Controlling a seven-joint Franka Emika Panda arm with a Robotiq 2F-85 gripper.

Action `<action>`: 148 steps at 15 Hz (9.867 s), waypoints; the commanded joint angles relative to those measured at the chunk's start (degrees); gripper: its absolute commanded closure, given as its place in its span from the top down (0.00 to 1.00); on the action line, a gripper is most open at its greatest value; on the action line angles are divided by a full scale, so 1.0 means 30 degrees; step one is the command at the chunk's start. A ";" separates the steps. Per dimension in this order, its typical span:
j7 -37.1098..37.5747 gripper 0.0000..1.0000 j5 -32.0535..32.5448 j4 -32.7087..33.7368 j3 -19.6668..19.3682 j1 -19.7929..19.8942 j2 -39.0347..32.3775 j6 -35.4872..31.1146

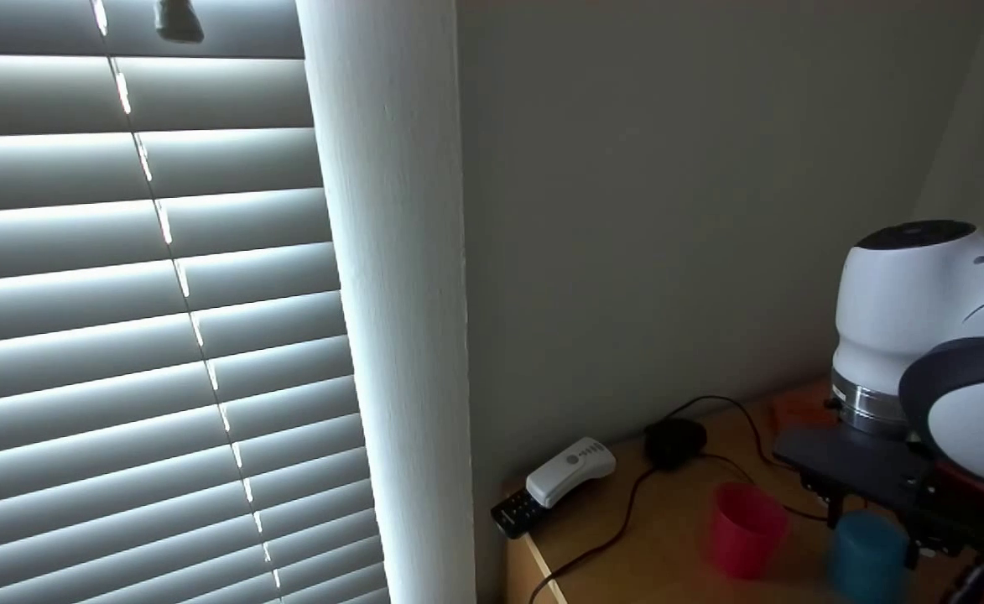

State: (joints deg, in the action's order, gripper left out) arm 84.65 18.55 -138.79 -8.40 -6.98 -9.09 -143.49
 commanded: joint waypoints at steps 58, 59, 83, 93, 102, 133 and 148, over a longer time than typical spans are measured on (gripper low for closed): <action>-1.2328 1.00 -1.2933 0.4981 0.0138 0.5167 -0.2773 0.9526; -1.2269 1.00 -1.3300 0.5320 0.0063 0.5218 -0.3137 0.9870; -1.0083 0.00 -1.6652 0.7712 -0.0454 0.4883 -0.5646 1.1814; -0.6910 0.01 -1.0379 0.3088 -0.0408 0.1939 -0.1369 0.5913; -0.0419 0.01 -0.0663 -0.0600 0.0702 0.0234 0.1269 0.0755; 0.1598 1.00 0.3034 -0.1156 0.1299 0.3025 0.3495 0.0614; -0.0933 1.00 0.0286 -0.1427 0.0266 0.5099 0.3807 0.2430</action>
State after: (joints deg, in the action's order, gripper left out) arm 81.93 19.47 -143.14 -7.94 7.98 2.31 -136.33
